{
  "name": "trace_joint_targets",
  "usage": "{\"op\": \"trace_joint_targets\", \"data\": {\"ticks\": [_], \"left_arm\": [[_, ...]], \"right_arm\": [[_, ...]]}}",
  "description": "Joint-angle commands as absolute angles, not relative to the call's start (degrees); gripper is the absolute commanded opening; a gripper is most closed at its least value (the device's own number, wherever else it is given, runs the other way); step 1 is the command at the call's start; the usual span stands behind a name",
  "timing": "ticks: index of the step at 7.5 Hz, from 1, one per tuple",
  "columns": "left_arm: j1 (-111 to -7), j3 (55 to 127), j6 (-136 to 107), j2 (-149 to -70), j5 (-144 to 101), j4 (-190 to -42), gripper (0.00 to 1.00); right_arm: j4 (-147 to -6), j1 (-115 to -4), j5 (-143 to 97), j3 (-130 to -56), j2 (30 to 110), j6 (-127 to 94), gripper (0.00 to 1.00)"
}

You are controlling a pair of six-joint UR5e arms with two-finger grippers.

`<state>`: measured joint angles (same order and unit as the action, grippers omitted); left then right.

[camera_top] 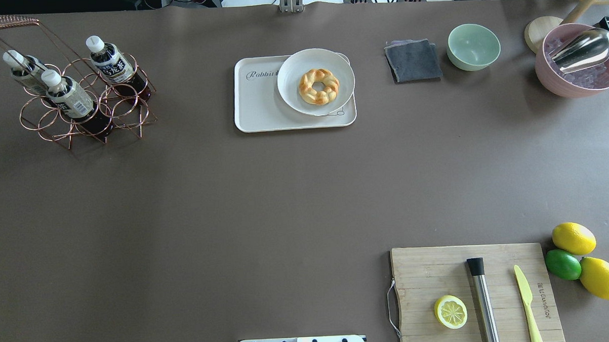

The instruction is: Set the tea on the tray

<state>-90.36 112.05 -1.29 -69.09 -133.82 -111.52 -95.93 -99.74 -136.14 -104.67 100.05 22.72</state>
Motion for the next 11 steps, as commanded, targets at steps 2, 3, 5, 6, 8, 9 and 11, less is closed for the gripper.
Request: {"op": "trace_joint_targets", "data": {"ticks": [2, 3, 5, 6, 8, 9, 11], "left_arm": [[-89.6, 111.9, -1.2, -68.7, -138.2, -111.5, 0.97], [-89.6, 112.1, -1.3, -68.6, -138.2, -111.6, 0.97], [-89.6, 112.4, -1.4, -69.2, -138.1, -111.4, 0.97], [-89.8, 112.8, -1.2, -68.7, -138.2, -111.5, 0.97], [-89.9, 112.4, -1.2, -68.6, -137.9, -111.5, 0.97], [-90.0, 112.8, -1.3, -68.6, -137.9, -111.4, 0.97], [-90.1, 114.2, -1.5, -68.6, -138.0, -111.4, 0.97]], "right_arm": [[-96.0, -99.9, -136.3, -105.1, 100.2, 22.6, 1.00], [-96.1, -100.0, -136.1, -105.2, 99.9, 22.3, 1.00], [-96.0, -100.2, -136.3, -105.5, 99.9, 22.3, 1.00], [-96.0, -100.2, -136.1, -105.4, 99.8, 22.3, 1.00], [-96.1, -100.2, -136.6, -105.4, 100.4, 22.3, 1.00], [-96.1, -100.2, -136.6, -105.7, 100.4, 22.3, 1.00], [-96.1, -100.7, -137.6, -107.9, 102.5, 22.2, 1.00]]}}
